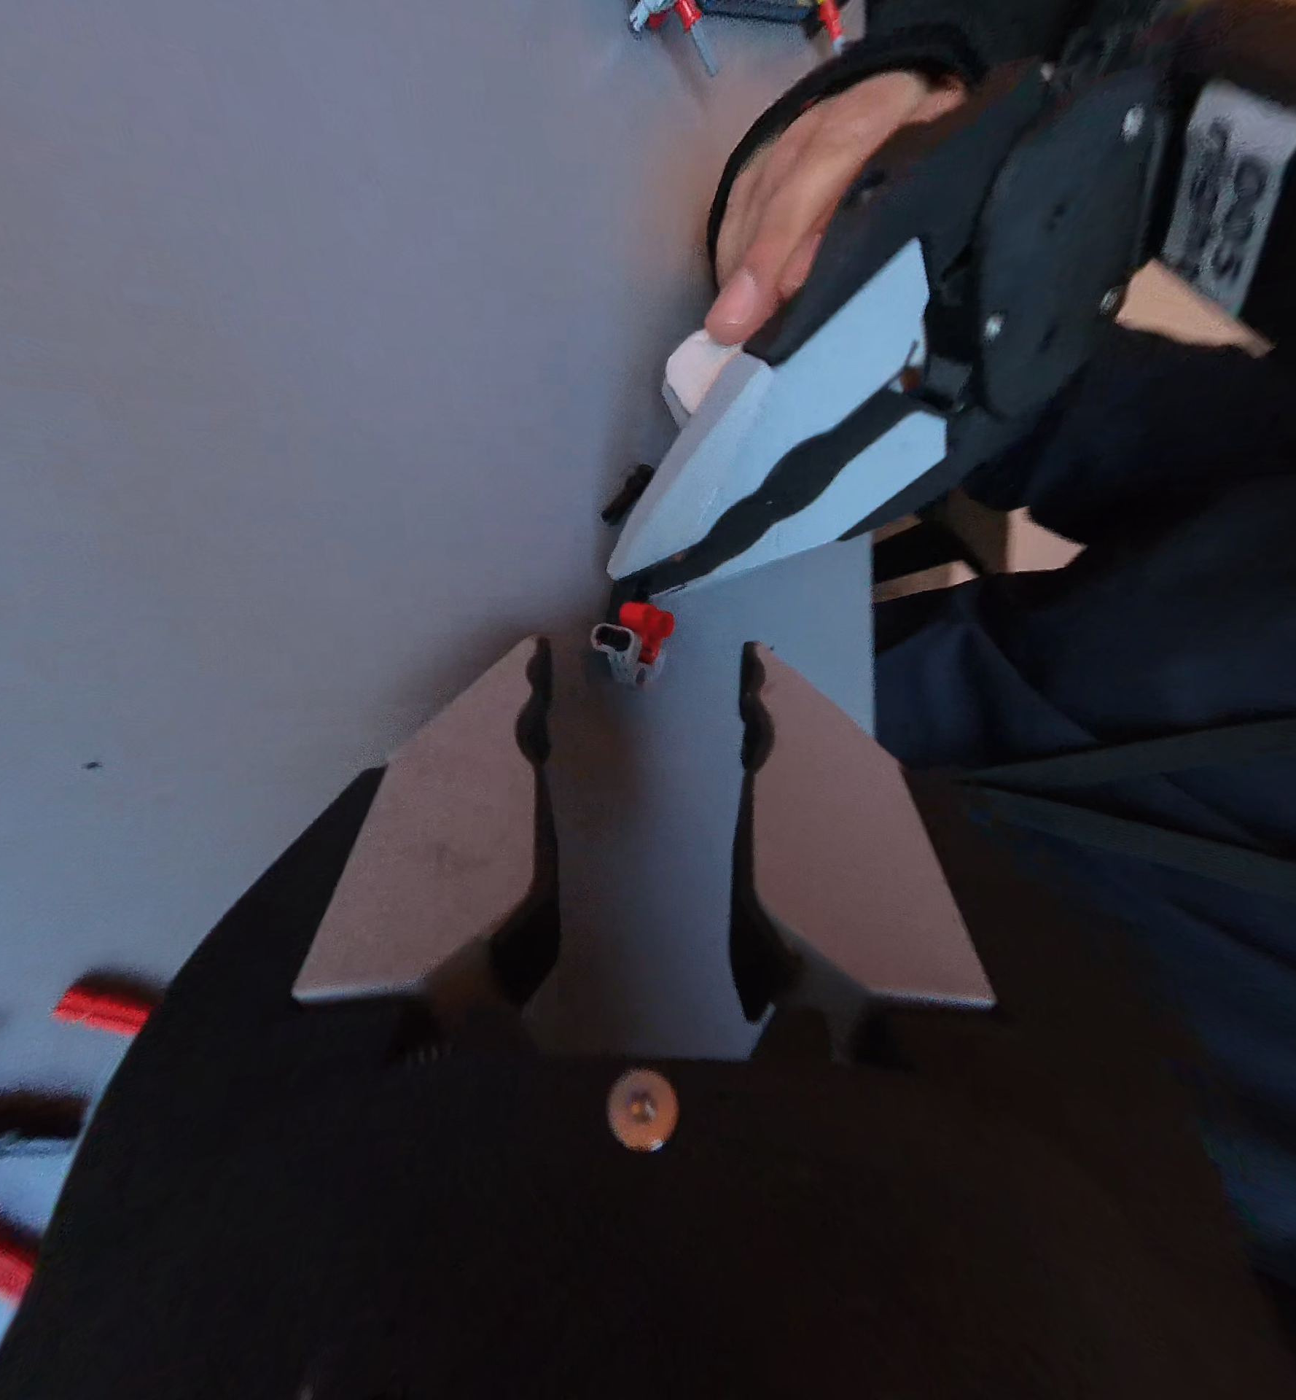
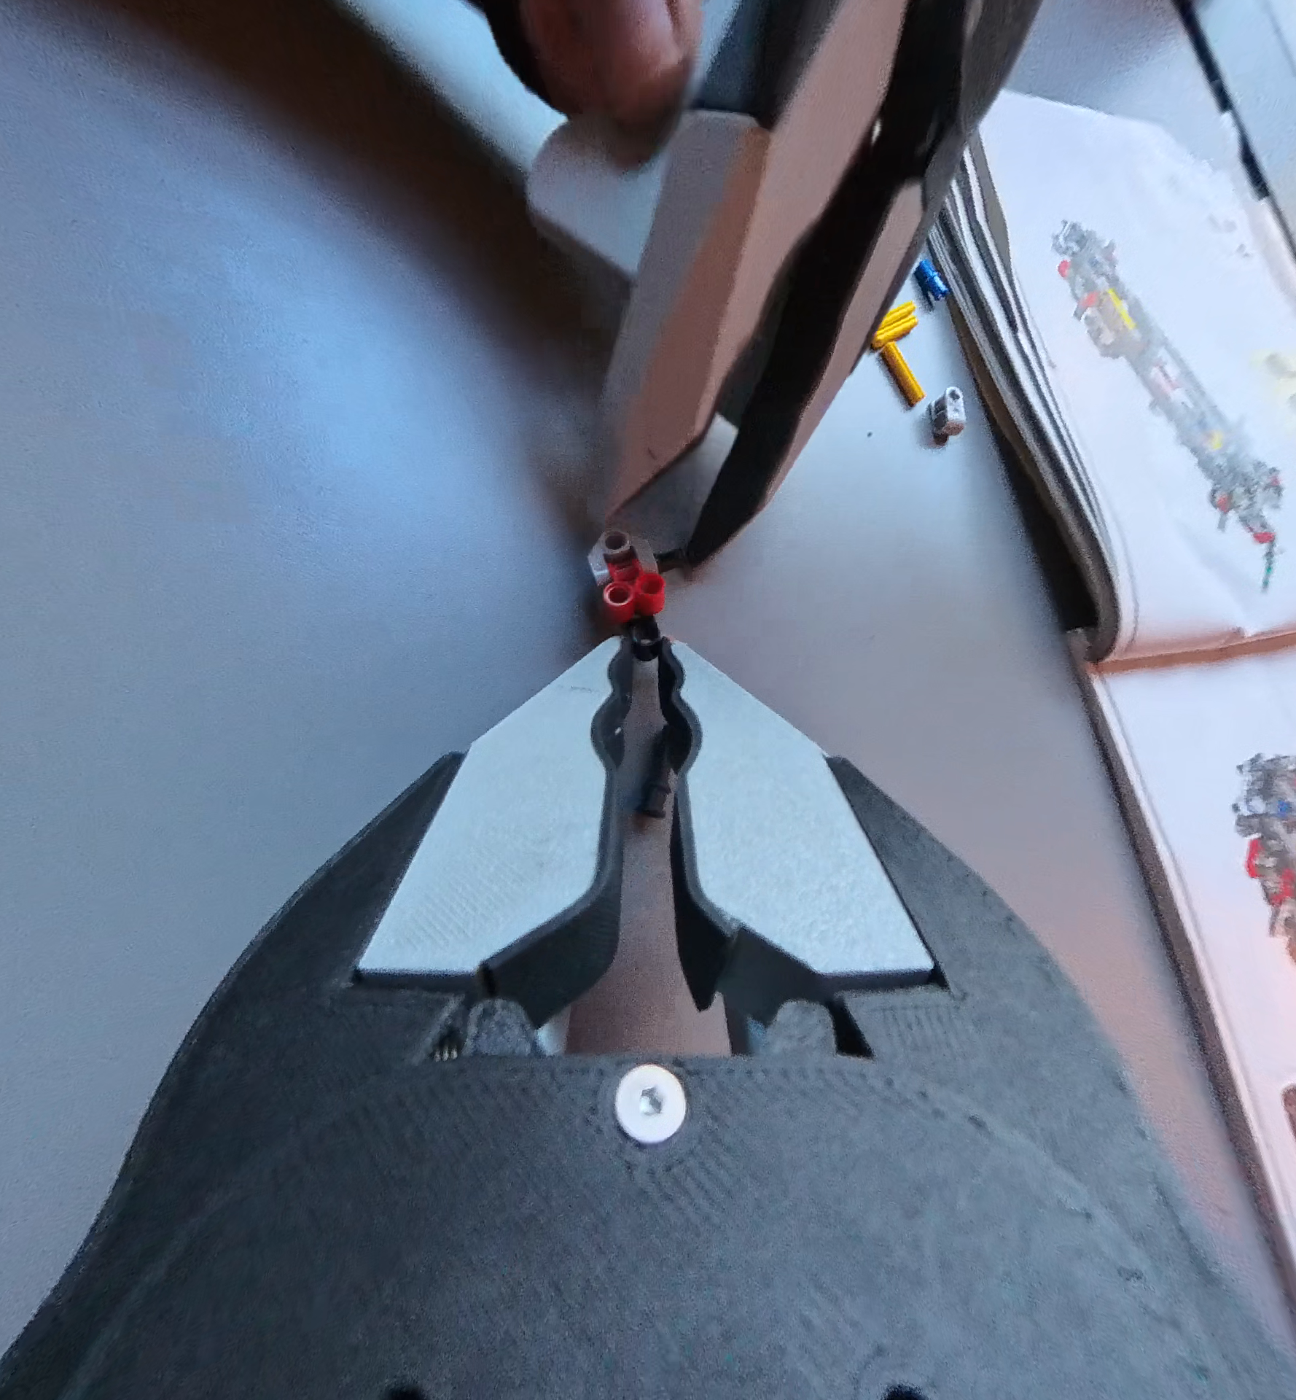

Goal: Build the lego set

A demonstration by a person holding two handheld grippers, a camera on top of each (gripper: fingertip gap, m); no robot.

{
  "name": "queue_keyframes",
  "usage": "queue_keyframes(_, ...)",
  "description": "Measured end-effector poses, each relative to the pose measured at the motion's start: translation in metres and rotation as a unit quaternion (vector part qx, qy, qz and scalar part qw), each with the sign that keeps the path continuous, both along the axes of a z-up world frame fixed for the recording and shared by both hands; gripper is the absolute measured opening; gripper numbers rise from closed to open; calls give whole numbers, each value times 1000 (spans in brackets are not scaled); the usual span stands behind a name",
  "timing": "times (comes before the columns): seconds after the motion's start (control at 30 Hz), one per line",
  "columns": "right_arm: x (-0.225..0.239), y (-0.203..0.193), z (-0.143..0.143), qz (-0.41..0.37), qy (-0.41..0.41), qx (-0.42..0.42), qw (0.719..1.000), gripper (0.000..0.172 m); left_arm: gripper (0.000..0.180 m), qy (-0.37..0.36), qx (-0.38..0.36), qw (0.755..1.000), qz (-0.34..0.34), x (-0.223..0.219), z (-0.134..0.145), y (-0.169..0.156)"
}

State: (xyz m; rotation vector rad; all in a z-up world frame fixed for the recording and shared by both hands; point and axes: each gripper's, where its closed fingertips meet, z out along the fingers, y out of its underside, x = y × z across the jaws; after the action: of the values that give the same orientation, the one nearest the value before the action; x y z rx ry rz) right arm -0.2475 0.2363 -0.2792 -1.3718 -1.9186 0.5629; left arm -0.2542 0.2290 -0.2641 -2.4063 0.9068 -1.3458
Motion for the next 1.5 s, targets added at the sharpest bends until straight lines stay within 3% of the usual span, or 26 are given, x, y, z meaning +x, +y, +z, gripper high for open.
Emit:
queue_keyframes(0.13, 1, 0, -5, -11, -13, -71, 997, 3, 55, 61, 128, 990, -28, -1, 0, 3)
queue_keyframes(0.27, 1, 1, -6, -13, -11, -87, 996, 3, 48, 111, 184, 975, -58, 5, -12, 0)
queue_keyframes(0.63, 9, 5, 4, -26, 20, -107, 994, 17, 40, 109, 176, 977, -50, 7, -13, 0)
queue_keyframes(0.97, 45, 14, -6, -99, -19, -118, 988, 18, 49, 107, 235, 965, -50, 4, 6, 3)
queue_keyframes(1.17, 36, 15, -7, -96, -17, -122, 988, 4, 43, 170, 312, 931, -79, 11, -3, 4)
queue_keyframes(1.33, 32, 11, -5, -97, -26, -177, 979, 3, 33, 202, 364, 906, -83, 20, -5, 7)
queue_keyframes(1.5, 26, 1, 14, -83, -11, -228, 970, 3, 20, 221, 412, 881, -74, 22, 2, 12)
